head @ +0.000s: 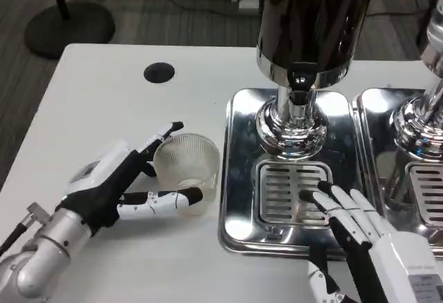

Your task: Grasp the cup under the faucet to collect the drink, then remove the cup.

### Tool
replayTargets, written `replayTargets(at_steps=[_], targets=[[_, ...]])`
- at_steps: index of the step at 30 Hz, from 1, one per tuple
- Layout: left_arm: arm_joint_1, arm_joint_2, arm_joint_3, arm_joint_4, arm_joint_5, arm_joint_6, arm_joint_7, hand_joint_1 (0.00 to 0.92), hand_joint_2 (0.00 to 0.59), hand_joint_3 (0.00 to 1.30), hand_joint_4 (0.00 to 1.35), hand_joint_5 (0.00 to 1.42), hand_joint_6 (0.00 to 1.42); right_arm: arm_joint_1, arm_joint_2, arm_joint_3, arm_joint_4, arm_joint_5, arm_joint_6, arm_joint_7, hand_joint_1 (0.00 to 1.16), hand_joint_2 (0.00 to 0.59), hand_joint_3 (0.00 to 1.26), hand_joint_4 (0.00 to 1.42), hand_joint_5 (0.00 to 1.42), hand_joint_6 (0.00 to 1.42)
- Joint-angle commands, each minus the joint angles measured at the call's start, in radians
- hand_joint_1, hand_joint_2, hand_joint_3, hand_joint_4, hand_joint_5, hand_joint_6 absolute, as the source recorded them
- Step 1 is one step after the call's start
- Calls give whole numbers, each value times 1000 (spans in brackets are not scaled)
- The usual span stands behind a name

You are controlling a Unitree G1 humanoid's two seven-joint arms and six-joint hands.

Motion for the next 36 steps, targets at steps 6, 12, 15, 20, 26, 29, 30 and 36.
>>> replayTargets(at_steps=[6, 12, 15, 20, 26, 29, 30, 36], targets=[[-32, -35, -30, 68, 3, -37, -37, 277, 114, 209, 286, 447, 550, 8, 6, -3, -10, 14, 11, -6, 473, 586, 219, 119, 97, 276], [-19, -39, -14, 73, -1, -84, 26, 286, 147, 272, 364, 600, 774, 2, 8, 1, 0, 26, 8, -6, 473, 586, 219, 119, 97, 279], [-16, -39, -7, 74, -3, -99, 48, 285, 174, 318, 428, 690, 890, 1, 9, 3, 2, 27, 7, -7, 473, 586, 219, 119, 102, 278], [-14, -33, 2, 68, 0, -120, 86, 277, 203, 354, 479, 779, 995, -1, 10, 8, 5, 28, 5, -10, 473, 586, 219, 119, 108, 256], [-10, -27, 18, 60, -8, -145, 117, 277, 205, 367, 519, 819, 1058, -2, 13, 10, 8, 31, 5, -16, 473, 586, 219, 119, 108, 249], [-9, -31, 31, 48, -19, -167, 127, 270, 205, 367, 519, 822, 1073, 4, 13, 8, 5, 32, 3, -22, 473, 586, 219, 122, 108, 248], [-9, -34, 37, 42, -25, -176, 130, 268, 205, 367, 519, 822, 1076, 8, 12, 7, 4, 33, 2, -25, 473, 586, 219, 124, 109, 248], [-42, -64, 40, 21, -20, -199, 109, 258, 206, 372, 518, 833, 1084, 19, 25, 15, -3, 24, 10, -37, 473, 586, 219, 129, 109, 234]])
